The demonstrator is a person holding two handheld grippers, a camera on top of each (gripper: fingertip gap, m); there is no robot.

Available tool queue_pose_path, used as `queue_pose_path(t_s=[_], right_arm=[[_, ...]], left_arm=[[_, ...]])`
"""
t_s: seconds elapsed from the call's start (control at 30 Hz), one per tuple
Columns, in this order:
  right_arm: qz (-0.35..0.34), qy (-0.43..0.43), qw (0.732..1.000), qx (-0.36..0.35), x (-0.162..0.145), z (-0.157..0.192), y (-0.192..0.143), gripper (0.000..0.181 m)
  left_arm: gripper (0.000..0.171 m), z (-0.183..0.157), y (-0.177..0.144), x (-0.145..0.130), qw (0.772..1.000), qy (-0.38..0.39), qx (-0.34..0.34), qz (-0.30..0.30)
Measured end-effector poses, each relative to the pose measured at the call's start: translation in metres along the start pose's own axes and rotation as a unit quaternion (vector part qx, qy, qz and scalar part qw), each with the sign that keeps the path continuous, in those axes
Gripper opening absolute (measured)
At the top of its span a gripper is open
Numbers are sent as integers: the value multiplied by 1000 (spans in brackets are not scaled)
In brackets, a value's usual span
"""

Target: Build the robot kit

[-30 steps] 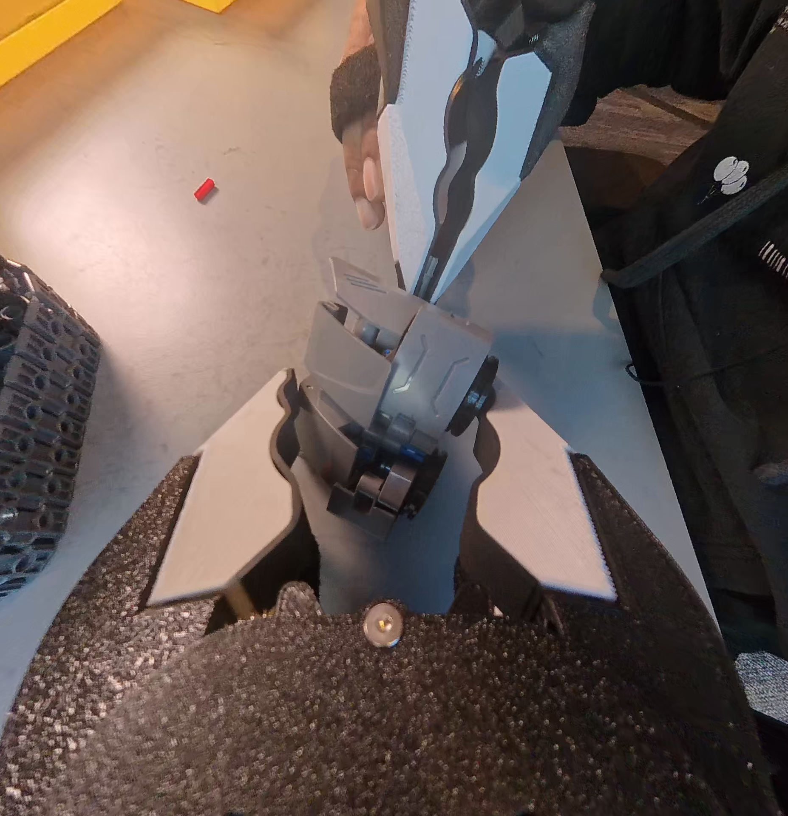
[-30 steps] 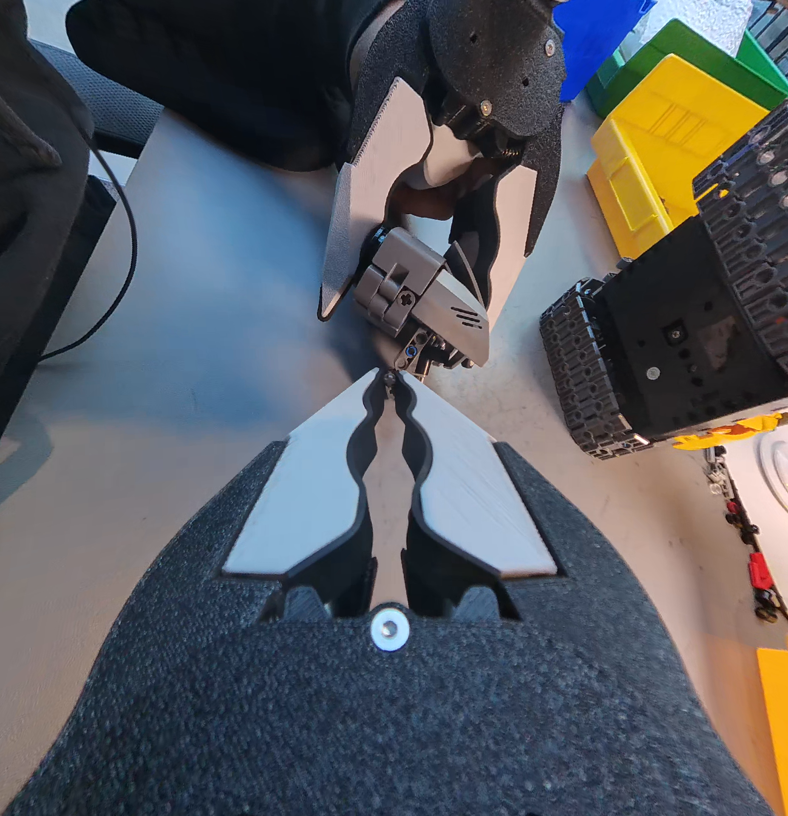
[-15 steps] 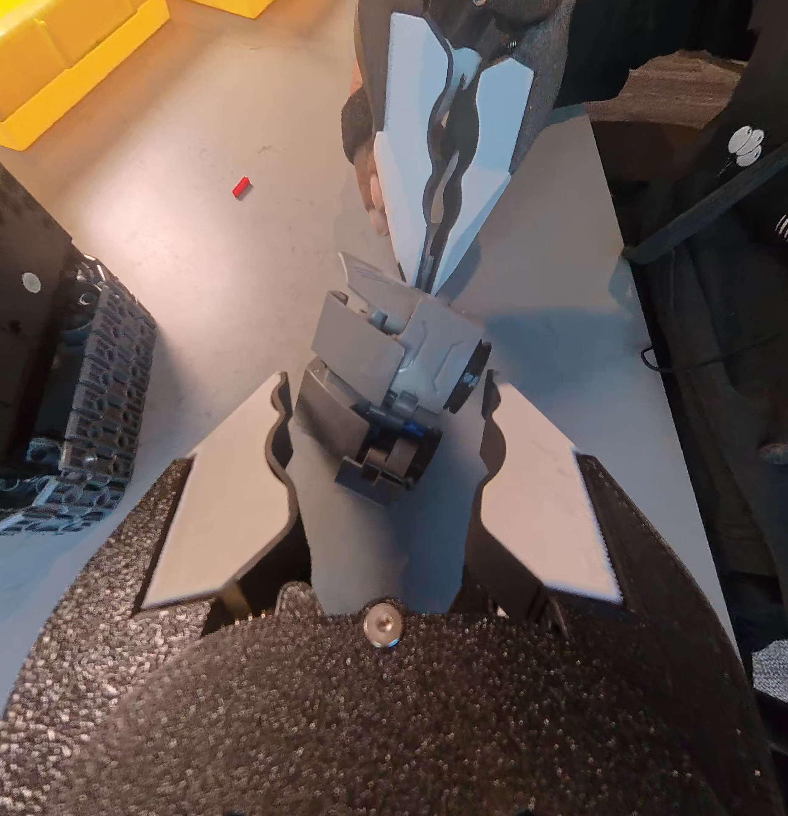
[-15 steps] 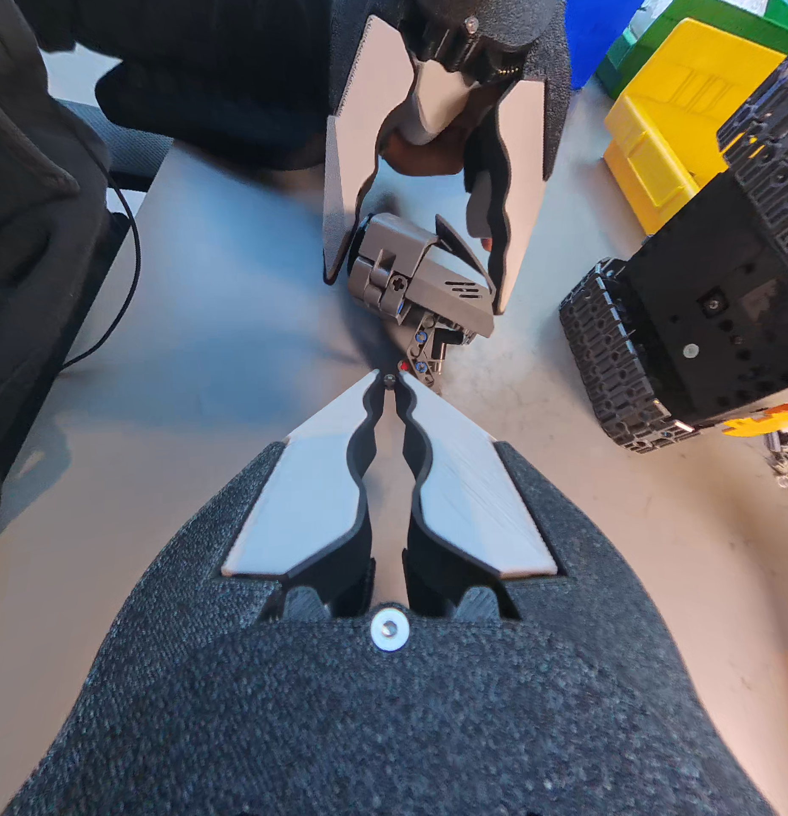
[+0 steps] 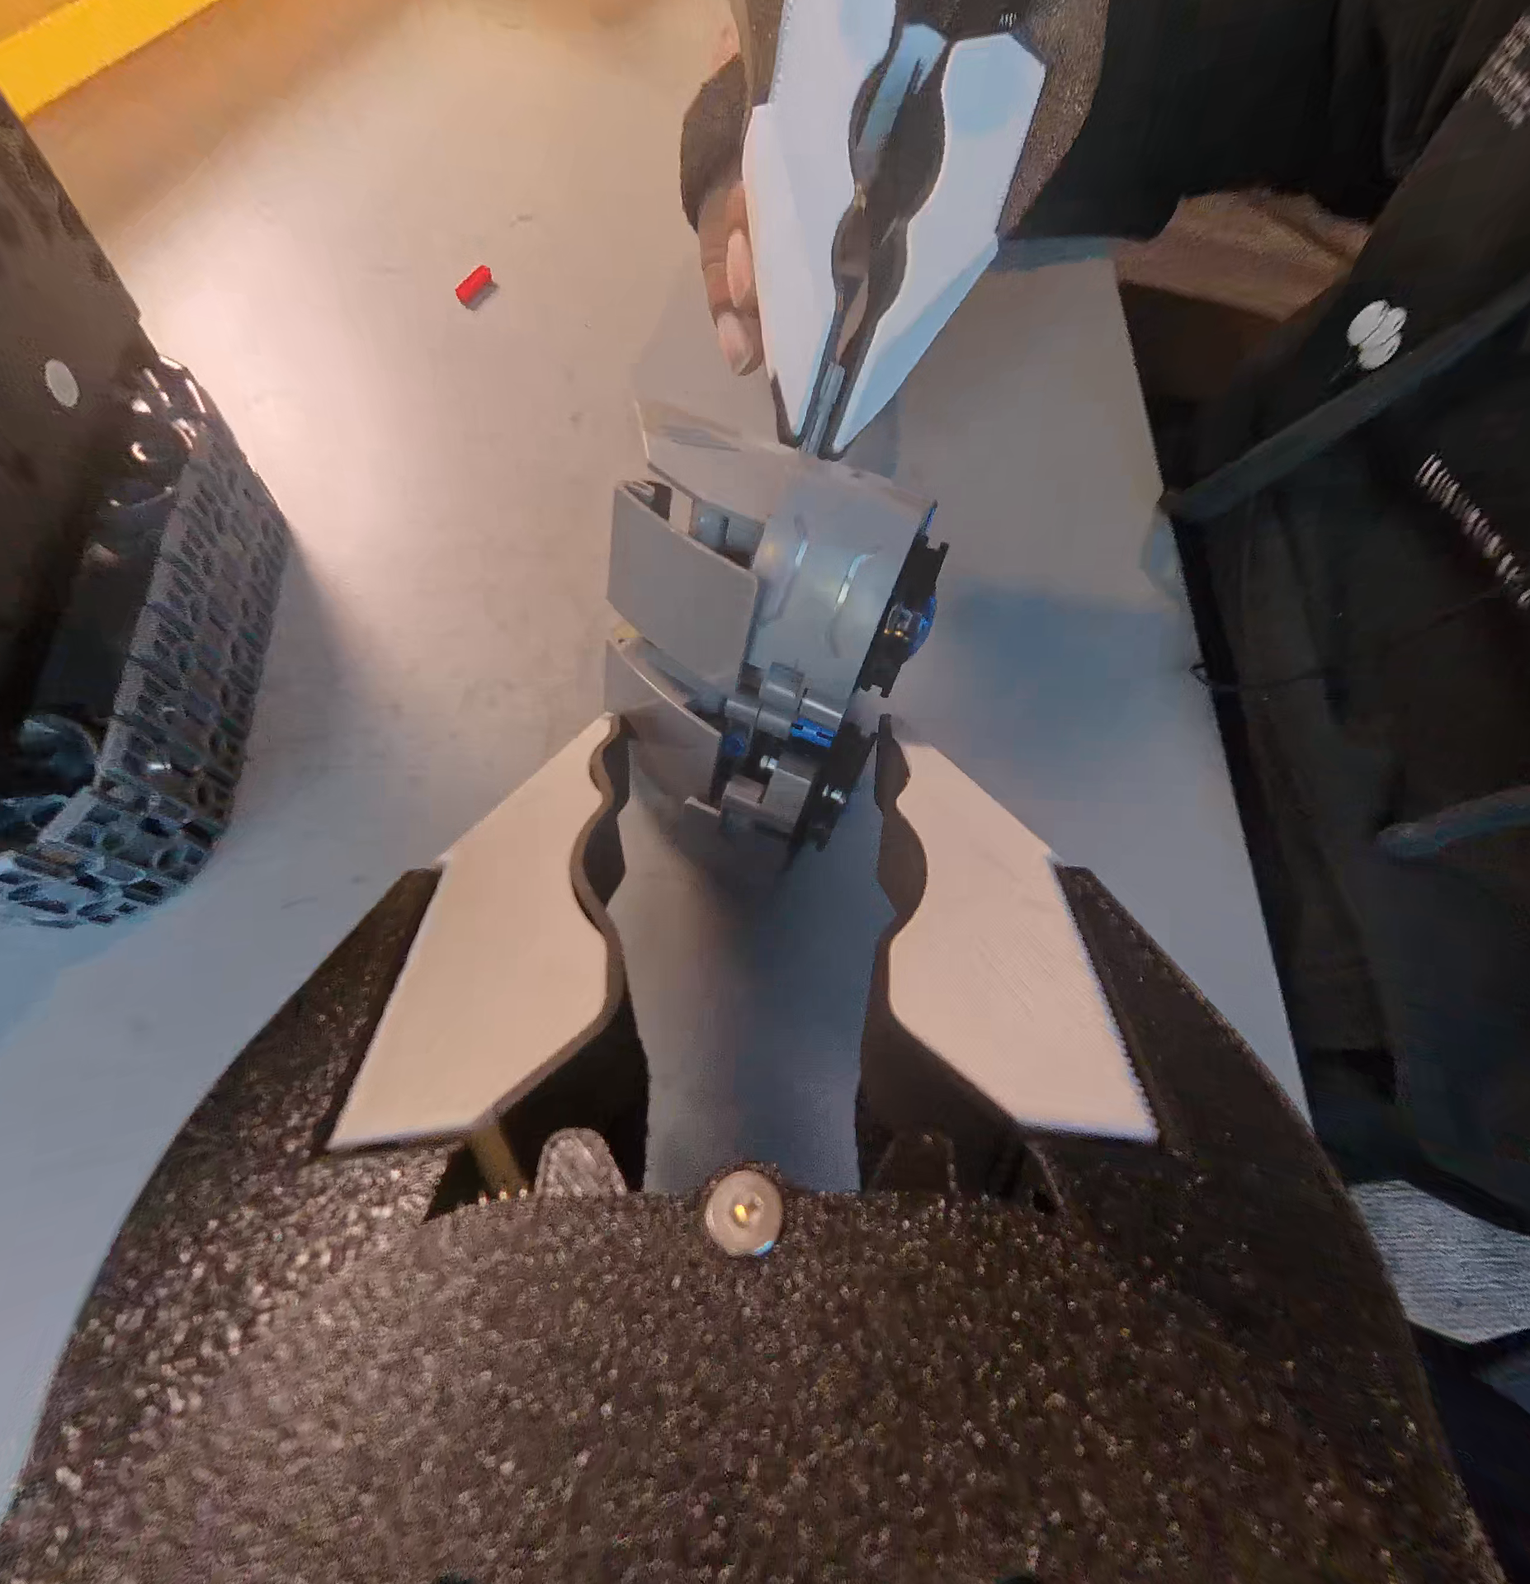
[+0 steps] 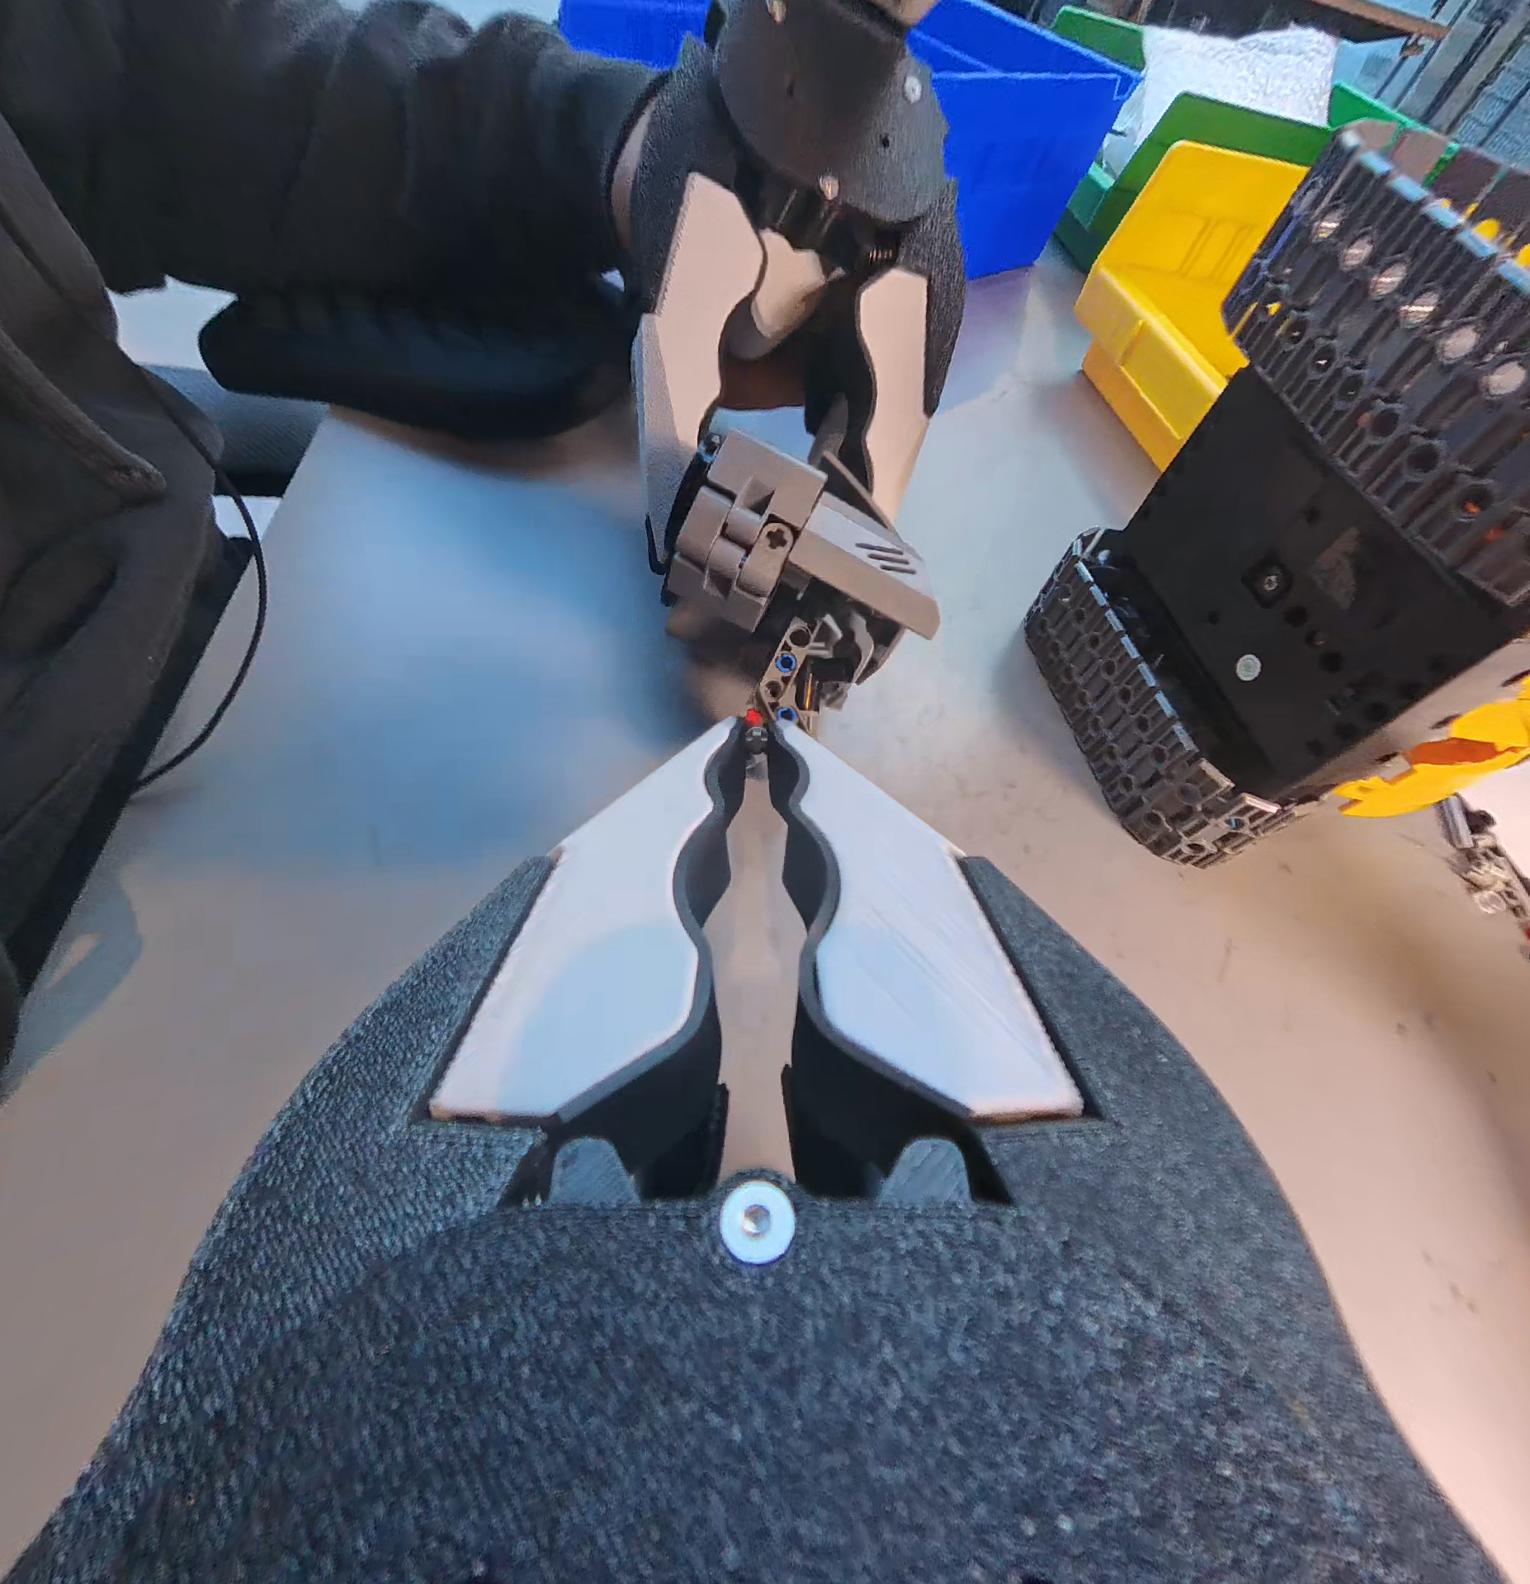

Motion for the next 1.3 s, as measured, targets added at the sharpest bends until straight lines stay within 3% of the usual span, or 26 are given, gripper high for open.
queue_pose_path(t_s=[0.2,0.63,0.83,0.93,1.3], right_arm=[[-21,36,999,12,6,-3,-6,4],[-22,71,997,9,10,-19,-24,4],[-28,83,996,11,7,-21,-27,4],[-29,81,996,20,7,-18,-24,4],[-29,72,996,33,10,-12,-24,4]], left_arm=[[56,2,6,-4,999,-33,-33,-1],[55,-8,23,-3,999,-14,-29,21],[75,-9,6,5,998,-22,-50,-13],[84,-7,7,15,998,-21,-45,-39],[80,-10,10,37,998,19,17,-54]])
Point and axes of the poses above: each gripper's, where its closed fingertips meet, y out along the fingers, x out of its top, z = x × y across the jaws, the point moved 4 cm from there along -y, back along the fingers, and after that the axes turned 6 degrees about -y, right-handed, at the moved point
